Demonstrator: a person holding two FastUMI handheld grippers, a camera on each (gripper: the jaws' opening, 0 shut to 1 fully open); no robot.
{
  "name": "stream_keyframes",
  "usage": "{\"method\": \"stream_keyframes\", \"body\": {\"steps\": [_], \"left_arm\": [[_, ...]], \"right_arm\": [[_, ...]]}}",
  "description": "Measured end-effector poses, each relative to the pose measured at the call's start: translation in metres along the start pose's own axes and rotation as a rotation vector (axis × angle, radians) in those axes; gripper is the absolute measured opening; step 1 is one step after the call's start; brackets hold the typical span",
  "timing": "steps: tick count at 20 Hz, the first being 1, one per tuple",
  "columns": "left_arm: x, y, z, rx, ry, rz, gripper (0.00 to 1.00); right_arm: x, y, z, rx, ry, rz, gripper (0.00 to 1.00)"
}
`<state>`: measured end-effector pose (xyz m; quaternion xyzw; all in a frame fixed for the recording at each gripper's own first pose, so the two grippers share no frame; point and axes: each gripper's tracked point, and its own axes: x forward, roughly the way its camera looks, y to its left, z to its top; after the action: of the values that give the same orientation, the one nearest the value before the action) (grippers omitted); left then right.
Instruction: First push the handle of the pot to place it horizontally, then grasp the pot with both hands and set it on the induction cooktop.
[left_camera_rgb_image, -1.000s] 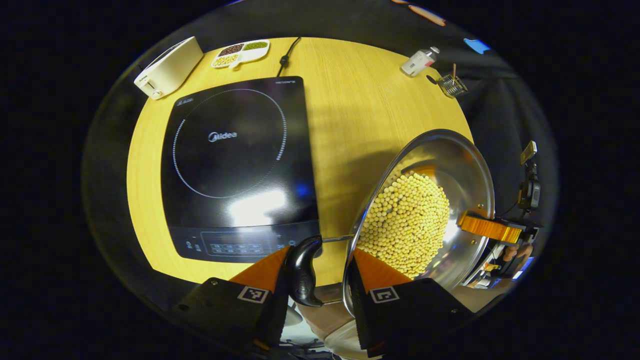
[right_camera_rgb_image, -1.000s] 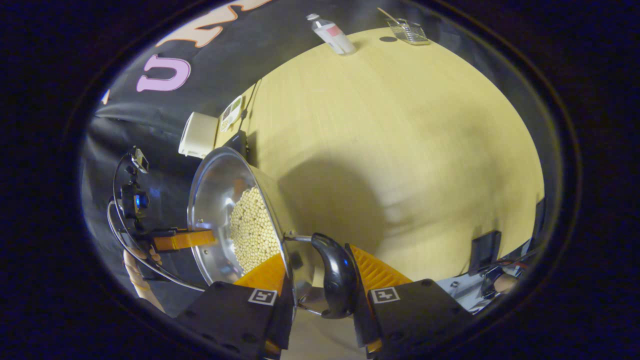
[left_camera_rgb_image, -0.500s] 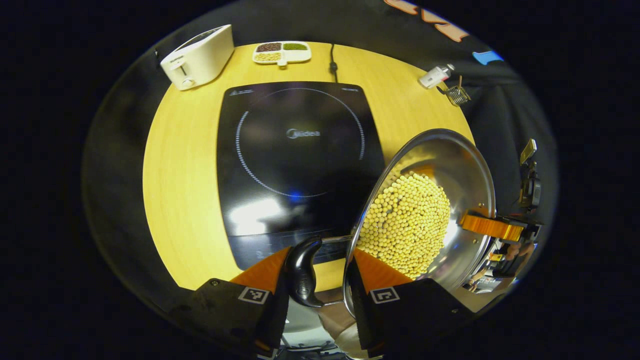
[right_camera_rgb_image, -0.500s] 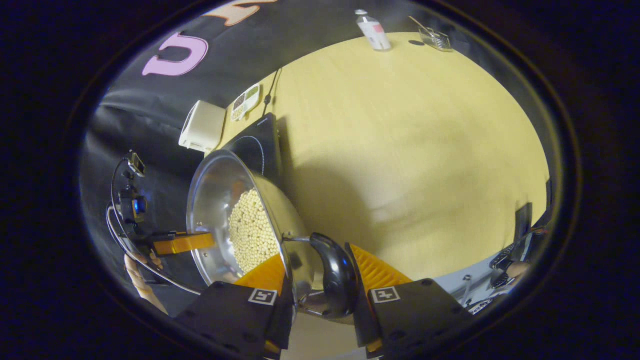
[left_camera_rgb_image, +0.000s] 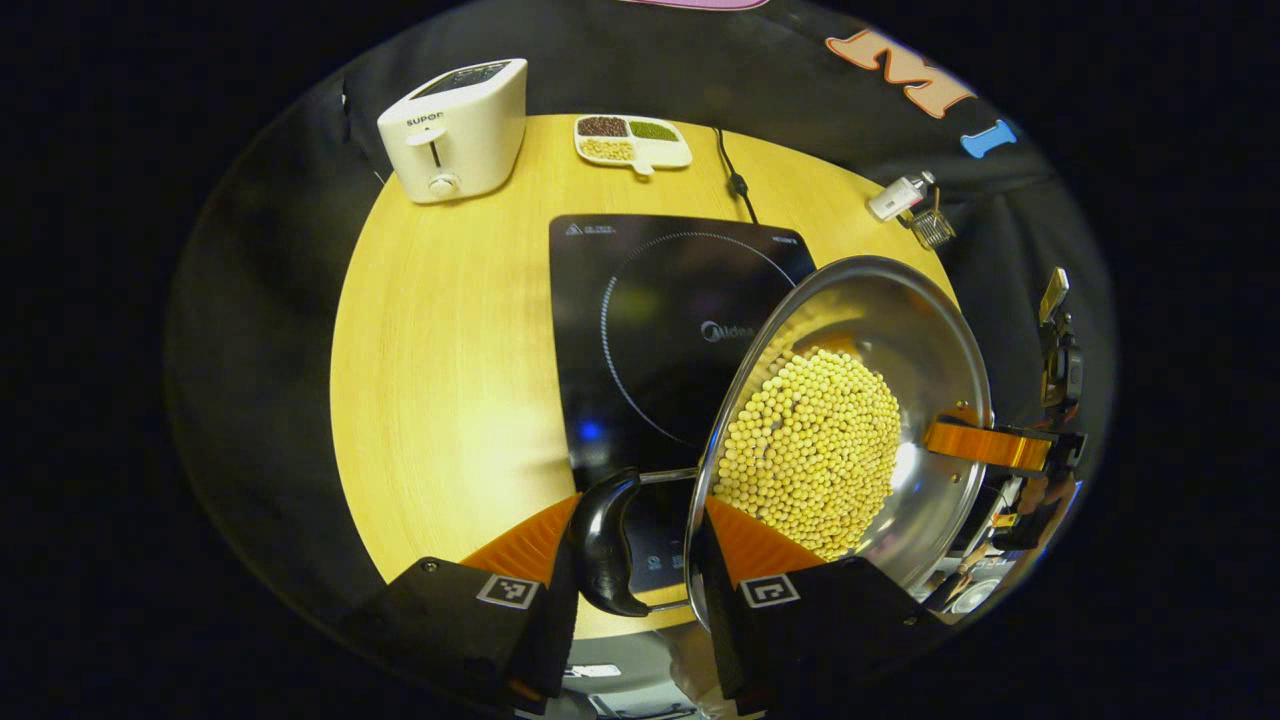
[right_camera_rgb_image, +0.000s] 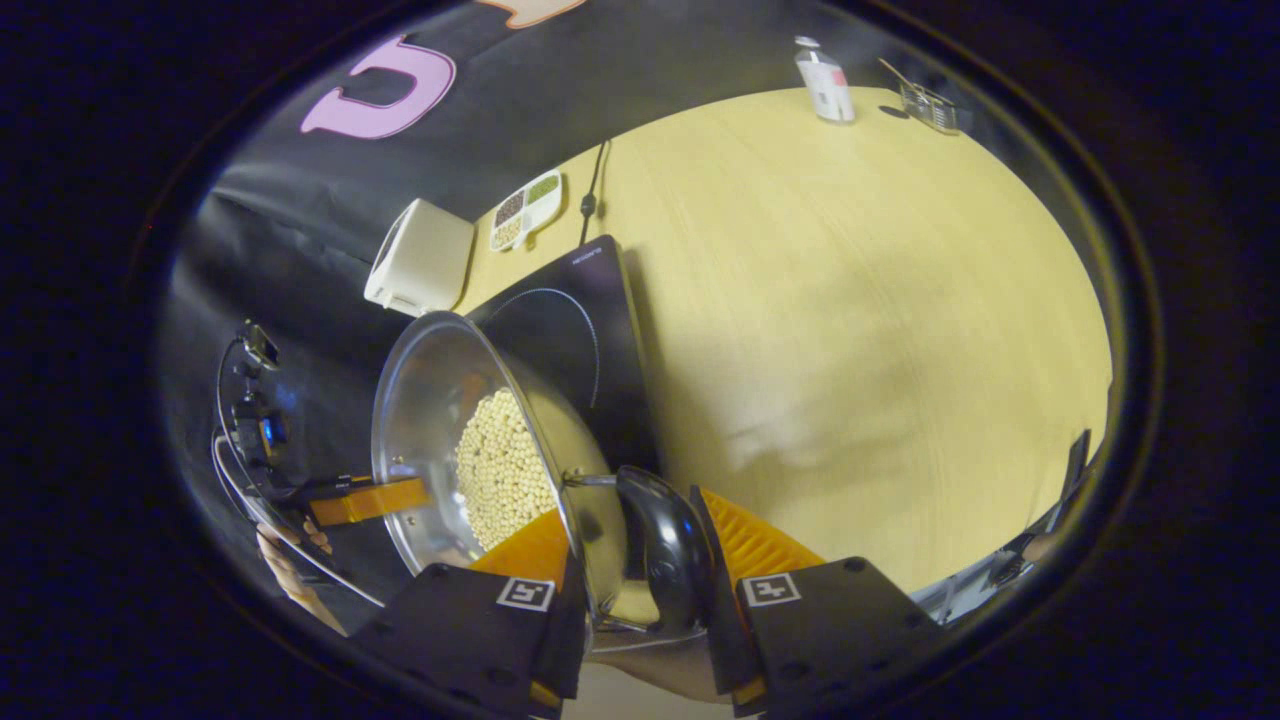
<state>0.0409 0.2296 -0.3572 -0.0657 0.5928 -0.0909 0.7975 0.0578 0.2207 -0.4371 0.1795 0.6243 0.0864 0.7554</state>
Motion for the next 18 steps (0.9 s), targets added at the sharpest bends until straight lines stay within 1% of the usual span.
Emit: {"method": "stream_keyframes", "body": {"steps": [1, 2, 6, 10, 11, 16, 18], "left_arm": [[0.003, 0.005, 0.004, -0.003, -0.008, 0.003, 0.59], [0.006, 0.01, 0.009, -0.011, -0.018, 0.009, 0.6], [0.012, 0.023, 0.024, -0.032, -0.042, 0.042, 0.59], [0.017, 0.032, 0.046, 0.005, -0.084, 0.078, 0.6], [0.018, 0.034, 0.049, 0.008, -0.093, 0.082, 0.58], [0.017, 0.035, 0.06, 0.004, -0.128, 0.096, 0.59], [0.03, 0.041, 0.073, 0.008, -0.141, 0.107, 0.59]], "right_arm": [[0.006, 0.003, 0.007, 0.0, -0.007, 0.002, 0.47], [0.012, 0.005, 0.011, 0.008, -0.012, 0.0, 0.53], [0.034, 0.01, 0.032, 0.017, -0.049, -0.017, 0.53], [0.05, 0.015, 0.048, 0.029, -0.07, -0.023, 0.53], [0.053, 0.016, 0.052, 0.038, -0.07, -0.023, 0.53], [0.067, 0.017, 0.07, 0.055, -0.11, -0.033, 0.53], [0.071, 0.017, 0.073, 0.06, -0.121, -0.03, 0.53]]}}
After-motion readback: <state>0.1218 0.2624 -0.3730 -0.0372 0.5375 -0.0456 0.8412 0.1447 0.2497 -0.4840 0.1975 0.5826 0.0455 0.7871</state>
